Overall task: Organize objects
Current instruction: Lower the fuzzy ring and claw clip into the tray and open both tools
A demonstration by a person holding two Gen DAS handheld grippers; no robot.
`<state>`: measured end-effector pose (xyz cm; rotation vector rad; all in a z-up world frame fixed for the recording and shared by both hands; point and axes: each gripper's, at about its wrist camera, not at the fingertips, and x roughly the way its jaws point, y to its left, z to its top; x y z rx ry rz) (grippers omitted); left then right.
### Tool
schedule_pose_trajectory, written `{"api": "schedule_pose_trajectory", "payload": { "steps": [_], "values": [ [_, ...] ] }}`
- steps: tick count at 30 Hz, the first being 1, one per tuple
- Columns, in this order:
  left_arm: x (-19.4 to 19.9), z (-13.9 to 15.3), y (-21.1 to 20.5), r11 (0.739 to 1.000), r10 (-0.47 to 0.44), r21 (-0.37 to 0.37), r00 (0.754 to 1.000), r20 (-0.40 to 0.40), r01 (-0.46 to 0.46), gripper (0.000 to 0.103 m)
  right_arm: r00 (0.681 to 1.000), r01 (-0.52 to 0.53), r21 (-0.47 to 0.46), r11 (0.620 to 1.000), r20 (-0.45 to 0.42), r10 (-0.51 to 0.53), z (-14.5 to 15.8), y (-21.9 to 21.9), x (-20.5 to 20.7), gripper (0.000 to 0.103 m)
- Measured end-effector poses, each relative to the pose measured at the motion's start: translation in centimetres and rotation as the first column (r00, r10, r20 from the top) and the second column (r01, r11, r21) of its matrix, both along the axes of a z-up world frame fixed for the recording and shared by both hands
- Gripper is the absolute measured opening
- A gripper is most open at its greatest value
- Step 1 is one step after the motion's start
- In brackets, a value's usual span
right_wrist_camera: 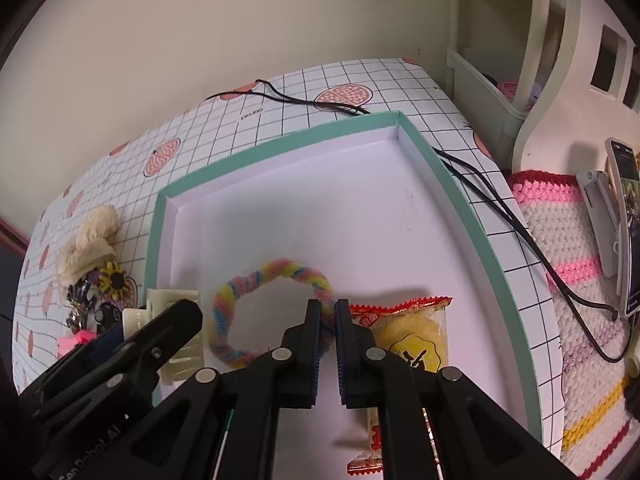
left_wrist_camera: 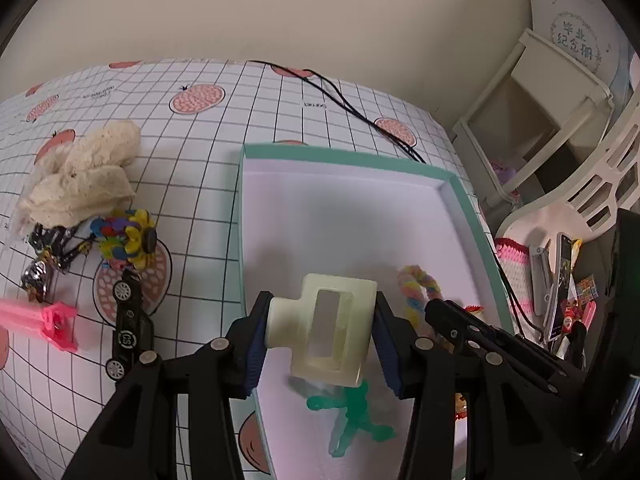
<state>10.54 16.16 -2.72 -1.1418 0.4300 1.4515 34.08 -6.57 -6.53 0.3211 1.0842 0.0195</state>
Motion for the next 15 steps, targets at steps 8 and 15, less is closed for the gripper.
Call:
{"api": "schedule_pose_trajectory", "payload": {
  "steps": [8,15],
  "values": [
    [-0.43,-0.39,-0.09,1.000,0.019,-0.019,0.999,0.033,-0.019,0.049,1.000,-0.008,-0.004,1.000,-0.008,0.008,-0.05,0.23,-0.16,0.011],
    [-0.89,-0.29,-0.35,0.999,0.026,-0.021,0.997,0.076,-0.025,0.051,1.000,0.002,0.009,1.000,0.004,-0.002,0.35,0.13,-0.42,0.011]
  ]
}}
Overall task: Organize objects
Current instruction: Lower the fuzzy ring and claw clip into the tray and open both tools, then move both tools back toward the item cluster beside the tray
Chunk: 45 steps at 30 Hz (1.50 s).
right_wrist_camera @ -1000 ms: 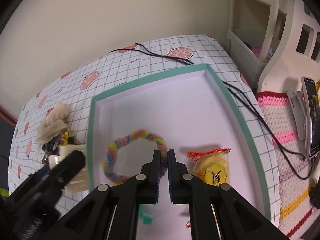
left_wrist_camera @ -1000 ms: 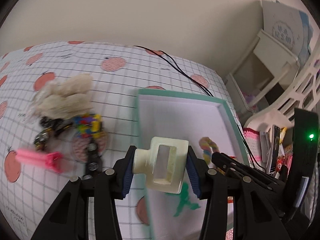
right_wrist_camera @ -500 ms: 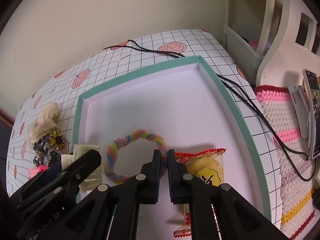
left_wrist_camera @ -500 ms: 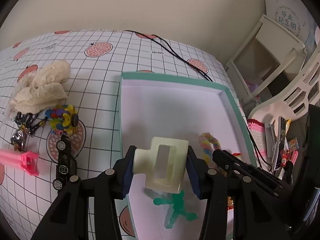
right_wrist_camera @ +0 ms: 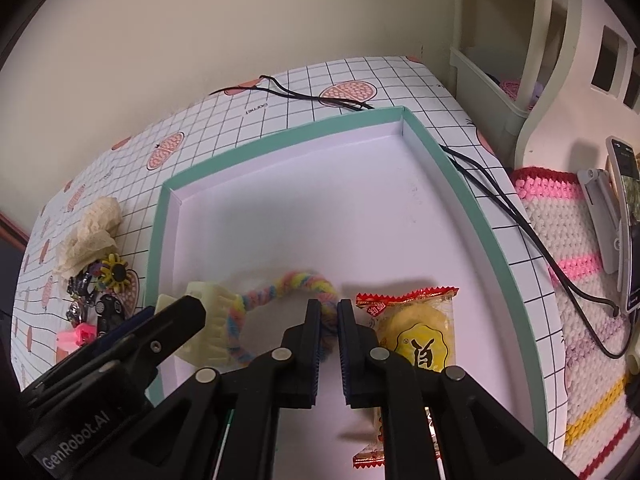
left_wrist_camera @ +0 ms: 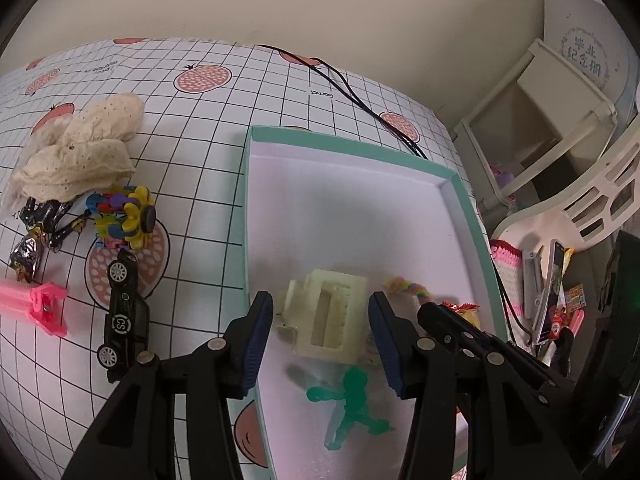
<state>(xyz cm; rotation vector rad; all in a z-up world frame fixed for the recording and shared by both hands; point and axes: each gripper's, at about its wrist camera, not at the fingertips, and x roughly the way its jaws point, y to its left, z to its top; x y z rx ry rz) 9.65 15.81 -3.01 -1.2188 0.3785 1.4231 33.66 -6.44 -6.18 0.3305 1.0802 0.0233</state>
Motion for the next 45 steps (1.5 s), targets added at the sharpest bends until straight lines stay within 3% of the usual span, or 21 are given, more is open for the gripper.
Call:
{"api": "schedule_pose_trajectory", "payload": {
  "steps": [6,9,16,21,23,27,29,31,32,44,45],
  "values": [
    [-0.2,0.8,-0.7,1.000,0.014,0.023,1.000,0.009,-0.014,0.051,1.000,0.007,0.005,1.000,0.014,-0.007,0.5,0.0,-0.3,0.013],
    [-0.4,1.1,-1.2,0.999,0.028,0.030,1.000,0.010,-0.028,0.051,1.000,0.003,-0.008,1.000,0.021,-0.003,0.8,0.3,-0.7,0.025],
    [-1.7,1.4,-2.6,0.995,0.098,0.020,0.995,0.023,-0.099,0.051,0.999,-0.025,-0.035,0.999,0.035,0.026,1.5,1.2,-1.3,0.026],
    [-3.0,1.4,-3.7,0.987,0.158,0.007,0.987,0.020,-0.159,0.060,0.998,-0.041,-0.052,0.998,0.044,0.043,2.0,2.1,-1.4,0.027],
    [-3.4,1.4,-4.1,0.984,0.180,-0.005,0.984,0.007,-0.180,0.060,0.997,-0.050,-0.060,0.997,0.047,0.053,2.0,2.5,-1.4,0.037],
    [-4.4,1.0,-4.4,0.975,0.219,-0.036,0.976,-0.018,-0.219,0.060,0.996,-0.072,-0.078,0.994,0.046,0.076,1.9,3.3,-1.4,0.042],
    [-4.7,0.7,-4.5,0.971,0.234,-0.051,0.972,-0.035,-0.236,0.061,0.996,-0.078,-0.087,0.993,0.047,0.082,1.9,3.6,-1.3,0.054],
    [-5.0,0.7,-4.7,0.967,0.246,-0.047,0.968,-0.058,-0.249,0.065,0.995,-0.078,-0.090,0.993,0.051,0.082,1.9,3.8,-1.3,0.059],
    [-5.1,0.7,-4.8,0.966,0.249,-0.050,0.966,-0.072,-0.253,0.073,0.995,-0.077,-0.089,0.993,0.053,0.082,1.9,3.8,-1.2,0.062],
    [-6.5,1.0,-5.3,0.956,0.285,-0.037,0.953,-0.107,-0.290,0.077,0.995,-0.070,-0.108,0.992,0.065,0.077,2.0,4.7,-1.2,0.081],
    [-6.5,1.0,-5.4,0.956,0.284,-0.035,0.952,-0.111,-0.290,0.083,0.995,-0.067,-0.109,0.992,0.068,0.075,2.0,4.7,-1.2,0.083]
  ]
}}
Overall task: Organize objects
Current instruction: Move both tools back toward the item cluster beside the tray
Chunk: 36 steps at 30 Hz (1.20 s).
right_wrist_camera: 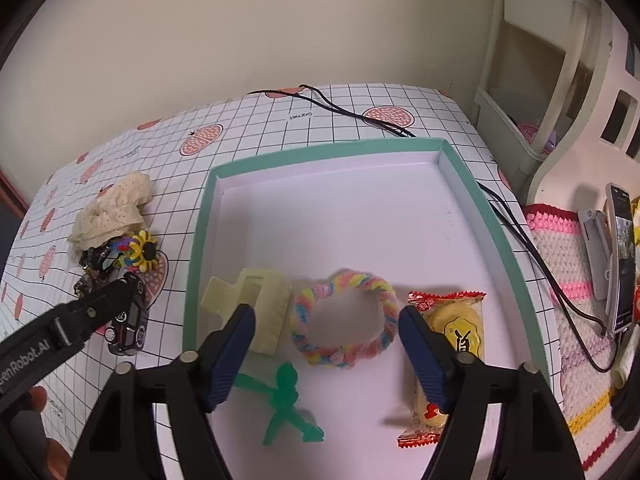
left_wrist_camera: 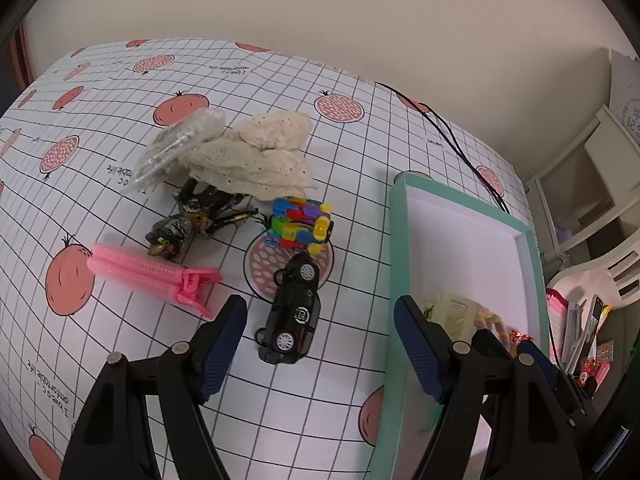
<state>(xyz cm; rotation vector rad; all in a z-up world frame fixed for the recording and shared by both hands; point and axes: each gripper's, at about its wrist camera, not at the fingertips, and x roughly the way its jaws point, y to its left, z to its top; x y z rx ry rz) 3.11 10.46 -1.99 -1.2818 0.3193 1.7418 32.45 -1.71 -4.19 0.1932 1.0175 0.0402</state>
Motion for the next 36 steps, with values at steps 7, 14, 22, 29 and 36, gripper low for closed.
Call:
{"api": "schedule_pose_trajectory", "payload": {
  "steps": [7,14,22,29,36],
  "values": [
    [-0.6,0.2,-0.4,1.000,0.015,0.006,0.999,-0.029,-0.015,0.086,1.000,0.005,0.001,1.000,0.006,-0.005,-0.1,0.3,0.0,0.088],
    [-1.3,0.2,-0.8,0.999,0.035,0.004,0.999,-0.042,-0.035,0.088,1.000,0.012,-0.006,1.000,0.014,-0.012,-0.1,0.5,0.0,0.103],
    [-2.1,0.5,-1.2,0.998,0.055,0.021,0.996,-0.068,-0.054,0.099,1.000,0.006,-0.019,1.000,0.001,-0.006,-0.3,0.8,0.1,0.103],
    [-2.6,0.4,-1.4,0.998,0.054,0.018,0.996,-0.072,-0.053,0.100,1.000,0.001,-0.022,1.000,-0.006,-0.001,-0.4,1.2,0.2,0.103],
    [-4.3,1.0,-2.0,0.997,0.066,0.047,0.996,-0.064,-0.063,0.100,0.998,-0.015,-0.032,0.999,0.062,0.017,1.2,2.1,0.0,0.103]
  ]
}}
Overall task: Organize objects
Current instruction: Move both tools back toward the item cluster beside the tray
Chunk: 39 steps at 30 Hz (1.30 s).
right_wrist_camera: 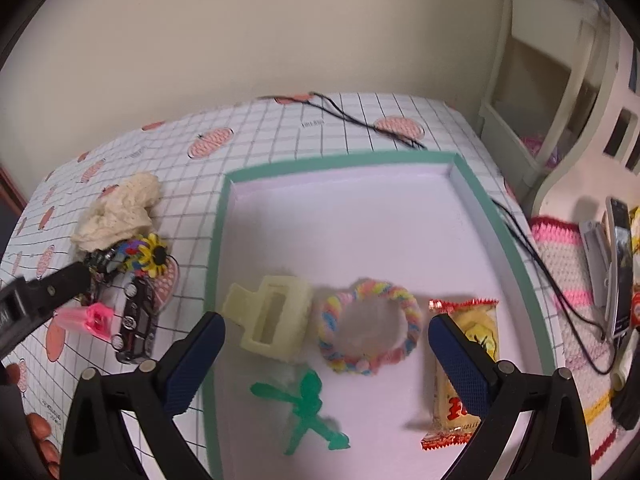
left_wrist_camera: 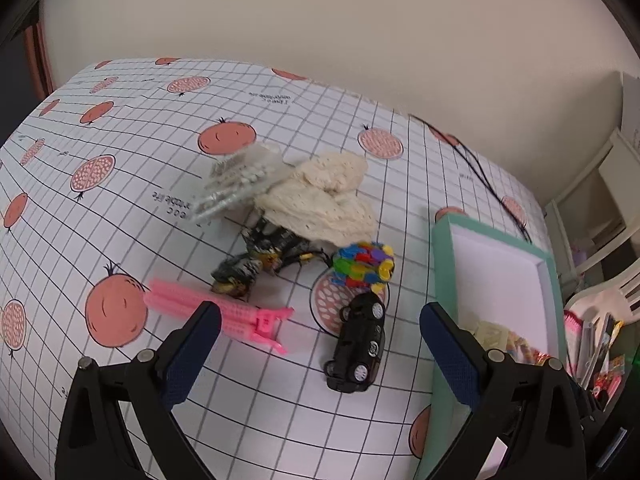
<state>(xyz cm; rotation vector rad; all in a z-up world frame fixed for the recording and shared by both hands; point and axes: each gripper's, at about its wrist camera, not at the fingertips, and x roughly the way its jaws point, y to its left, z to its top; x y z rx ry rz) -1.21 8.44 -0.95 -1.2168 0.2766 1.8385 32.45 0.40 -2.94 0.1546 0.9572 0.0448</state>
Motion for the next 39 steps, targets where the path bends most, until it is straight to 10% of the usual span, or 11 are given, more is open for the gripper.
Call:
{"api": "schedule_pose_trajectory", "payload": {
  "steps": [7,22,39],
  "values": [
    [-2.7,1.7,-1.0,0.998,0.039,0.056,0.998,-0.038,-0.037,0.100,0.994,-0.068,0.037,0.997,0.083,0.064,2.0,2.3,-0.1,0.103],
    [-9.9,-2.4,-4.6,0.956,0.287,-0.102,0.946,0.153,-0.274,0.099,0.960,-0.271,0.054,0.961,0.084,0.266,2.5,10.4,-0.1,0.097],
    [-6.7,-5.3,-1.4,0.971,0.198,-0.175,0.957,0.213,-0.162,0.099,0.932,-0.361,0.053,0.931,-0.007,0.362,0.1,13.1,0.3,0.074]
  ]
}}
